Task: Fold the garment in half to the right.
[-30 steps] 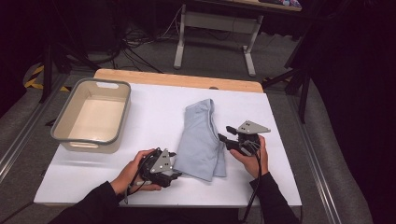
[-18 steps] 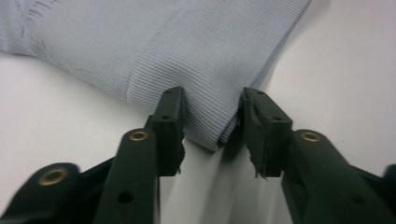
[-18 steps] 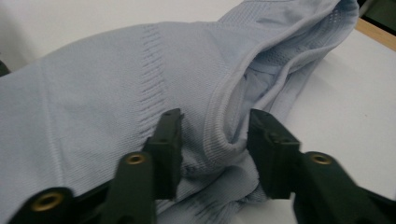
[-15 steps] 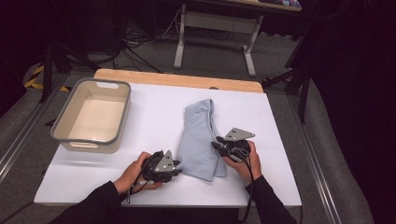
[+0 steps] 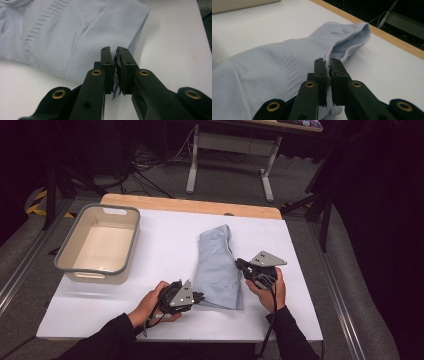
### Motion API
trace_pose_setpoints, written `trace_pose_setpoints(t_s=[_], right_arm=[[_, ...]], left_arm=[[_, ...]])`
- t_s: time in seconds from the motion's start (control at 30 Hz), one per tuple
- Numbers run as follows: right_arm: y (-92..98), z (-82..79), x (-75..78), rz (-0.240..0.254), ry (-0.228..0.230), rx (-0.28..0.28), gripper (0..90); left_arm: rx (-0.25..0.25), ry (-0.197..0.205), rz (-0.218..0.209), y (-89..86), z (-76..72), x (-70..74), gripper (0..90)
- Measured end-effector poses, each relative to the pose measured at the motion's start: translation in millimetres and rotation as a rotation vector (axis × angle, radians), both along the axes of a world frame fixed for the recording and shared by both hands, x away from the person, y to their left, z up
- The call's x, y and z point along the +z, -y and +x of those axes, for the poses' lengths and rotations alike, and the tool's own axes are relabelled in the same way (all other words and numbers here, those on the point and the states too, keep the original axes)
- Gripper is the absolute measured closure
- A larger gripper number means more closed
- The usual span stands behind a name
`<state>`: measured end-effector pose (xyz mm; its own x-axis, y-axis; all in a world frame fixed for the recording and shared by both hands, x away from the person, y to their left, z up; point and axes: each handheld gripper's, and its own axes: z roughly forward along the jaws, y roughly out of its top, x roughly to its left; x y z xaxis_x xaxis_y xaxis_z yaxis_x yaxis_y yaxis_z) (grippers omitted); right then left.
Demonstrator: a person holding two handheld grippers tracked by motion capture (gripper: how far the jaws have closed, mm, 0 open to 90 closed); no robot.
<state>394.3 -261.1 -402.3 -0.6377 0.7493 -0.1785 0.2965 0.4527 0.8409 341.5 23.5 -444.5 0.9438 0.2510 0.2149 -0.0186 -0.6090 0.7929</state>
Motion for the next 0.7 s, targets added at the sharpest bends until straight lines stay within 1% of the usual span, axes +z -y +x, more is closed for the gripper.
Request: trace_pose_setpoints(t_s=[0.03, 0.07, 0.13, 0.17, 0.2, 0.23, 0.27, 0.3, 0.33, 0.37, 0.4, 0.43, 0.47, 0.5, 0.53, 0.57, 0.6, 0.63, 0.67, 0.7], right_arm=[[1.5, 1.9, -1.9, -0.002, -0.012, -0.009, 83.9], [3.6, 4.7, -4.8, -0.005, -0.032, -0.017, 83.6], [7.1, 9.1, -11.2, -0.008, -0.061, -0.030, 83.3], [8.3, 10.6, -15.2, -0.021, -0.074, -0.036, 83.2], [8.9, 11.2, -17.5, -0.032, -0.076, -0.037, 82.9], [9.5, 12.0, -21.6, -0.041, -0.086, -0.038, 82.5], [10.0, 12.7, -24.0, -0.045, -0.093, -0.035, 81.9], [10.4, 13.2, -26.5, -0.047, -0.103, -0.038, 81.4], [11.2, 13.3, -28.0, -0.050, -0.104, -0.042, 80.5], [11.6, 13.4, -29.3, -0.041, -0.109, -0.045, 79.1], [12.2, 13.6, -30.2, -0.038, -0.112, -0.046, 78.2], [12.1, 13.6, -30.9, -0.038, -0.115, -0.049, 77.4], [11.7, 13.8, -31.9, -0.043, -0.115, -0.052, 74.4], [11.6, 14.1, -32.8, -0.042, -0.122, -0.056, 71.3], [11.6, 14.6, -34.2, -0.038, -0.135, -0.063, 70.3], [11.9, 15.3, -35.9, -0.034, -0.148, -0.060, 70.3], [12.1, 15.6, -37.7, -0.028, -0.156, -0.058, 69.6], [12.3, 15.8, -39.6, -0.023, -0.165, -0.057, 67.2], [12.3, 16.3, -41.8, -0.019, -0.181, -0.065, 62.3], [12.5, 17.0, -43.0, -0.017, -0.190, -0.072, 59.9]], left_arm=[[-0.002, -0.010, -0.001, 1.8, 0.8, -1.3, 83.1], [0.002, -0.007, 0.002, 2.6, 1.2, -2.1, 82.0], [0.021, -0.004, -0.014, 2.0, 0.5, -2.9, 74.5], [0.033, -0.010, -0.020, 0.8, 0.2, -2.5, 68.7], [0.057, -0.014, -0.037, -0.9, 0.5, -2.9, 61.8], [0.074, -0.014, -0.036, -2.2, 1.0, -3.1, 50.4], [0.088, -0.025, -0.034, -4.1, 1.8, -4.4, 42.6], [0.095, -0.041, -0.031, -5.9, 3.1, -6.2, 39.6], [0.097, -0.048, -0.022, -6.6, 4.9, -8.4, 37.3], [0.098, -0.057, -0.004, -6.7, 6.0, -10.2, 33.6], [0.096, -0.064, 0.001, -5.7, 7.3, -12.0, 31.6], [0.096, -0.064, 0.001, -5.7, 7.3, -12.0, 31.5], [0.089, -0.073, 0.015, -2.6, 8.2, -14.8, 29.2], [0.087, -0.072, 0.025, -1.0, 8.6, -15.9, 27.3], [0.089, -0.067, 0.035, 0.6, 9.3, -16.8, 27.1], [0.105, -0.066, 0.039, 2.1, 9.7, -17.8, 27.6], [0.107, -0.070, 0.041, 3.0, 11.2, -18.7, 29.4], [0.104, -0.082, 0.043, 3.8, 13.3, -19.7, 30.9], [0.107, -0.086, 0.044, 4.9, 14.7, -20.7, 33.1], [0.111, -0.093, 0.055, 6.6, 16.7, -21.6, 34.4]])
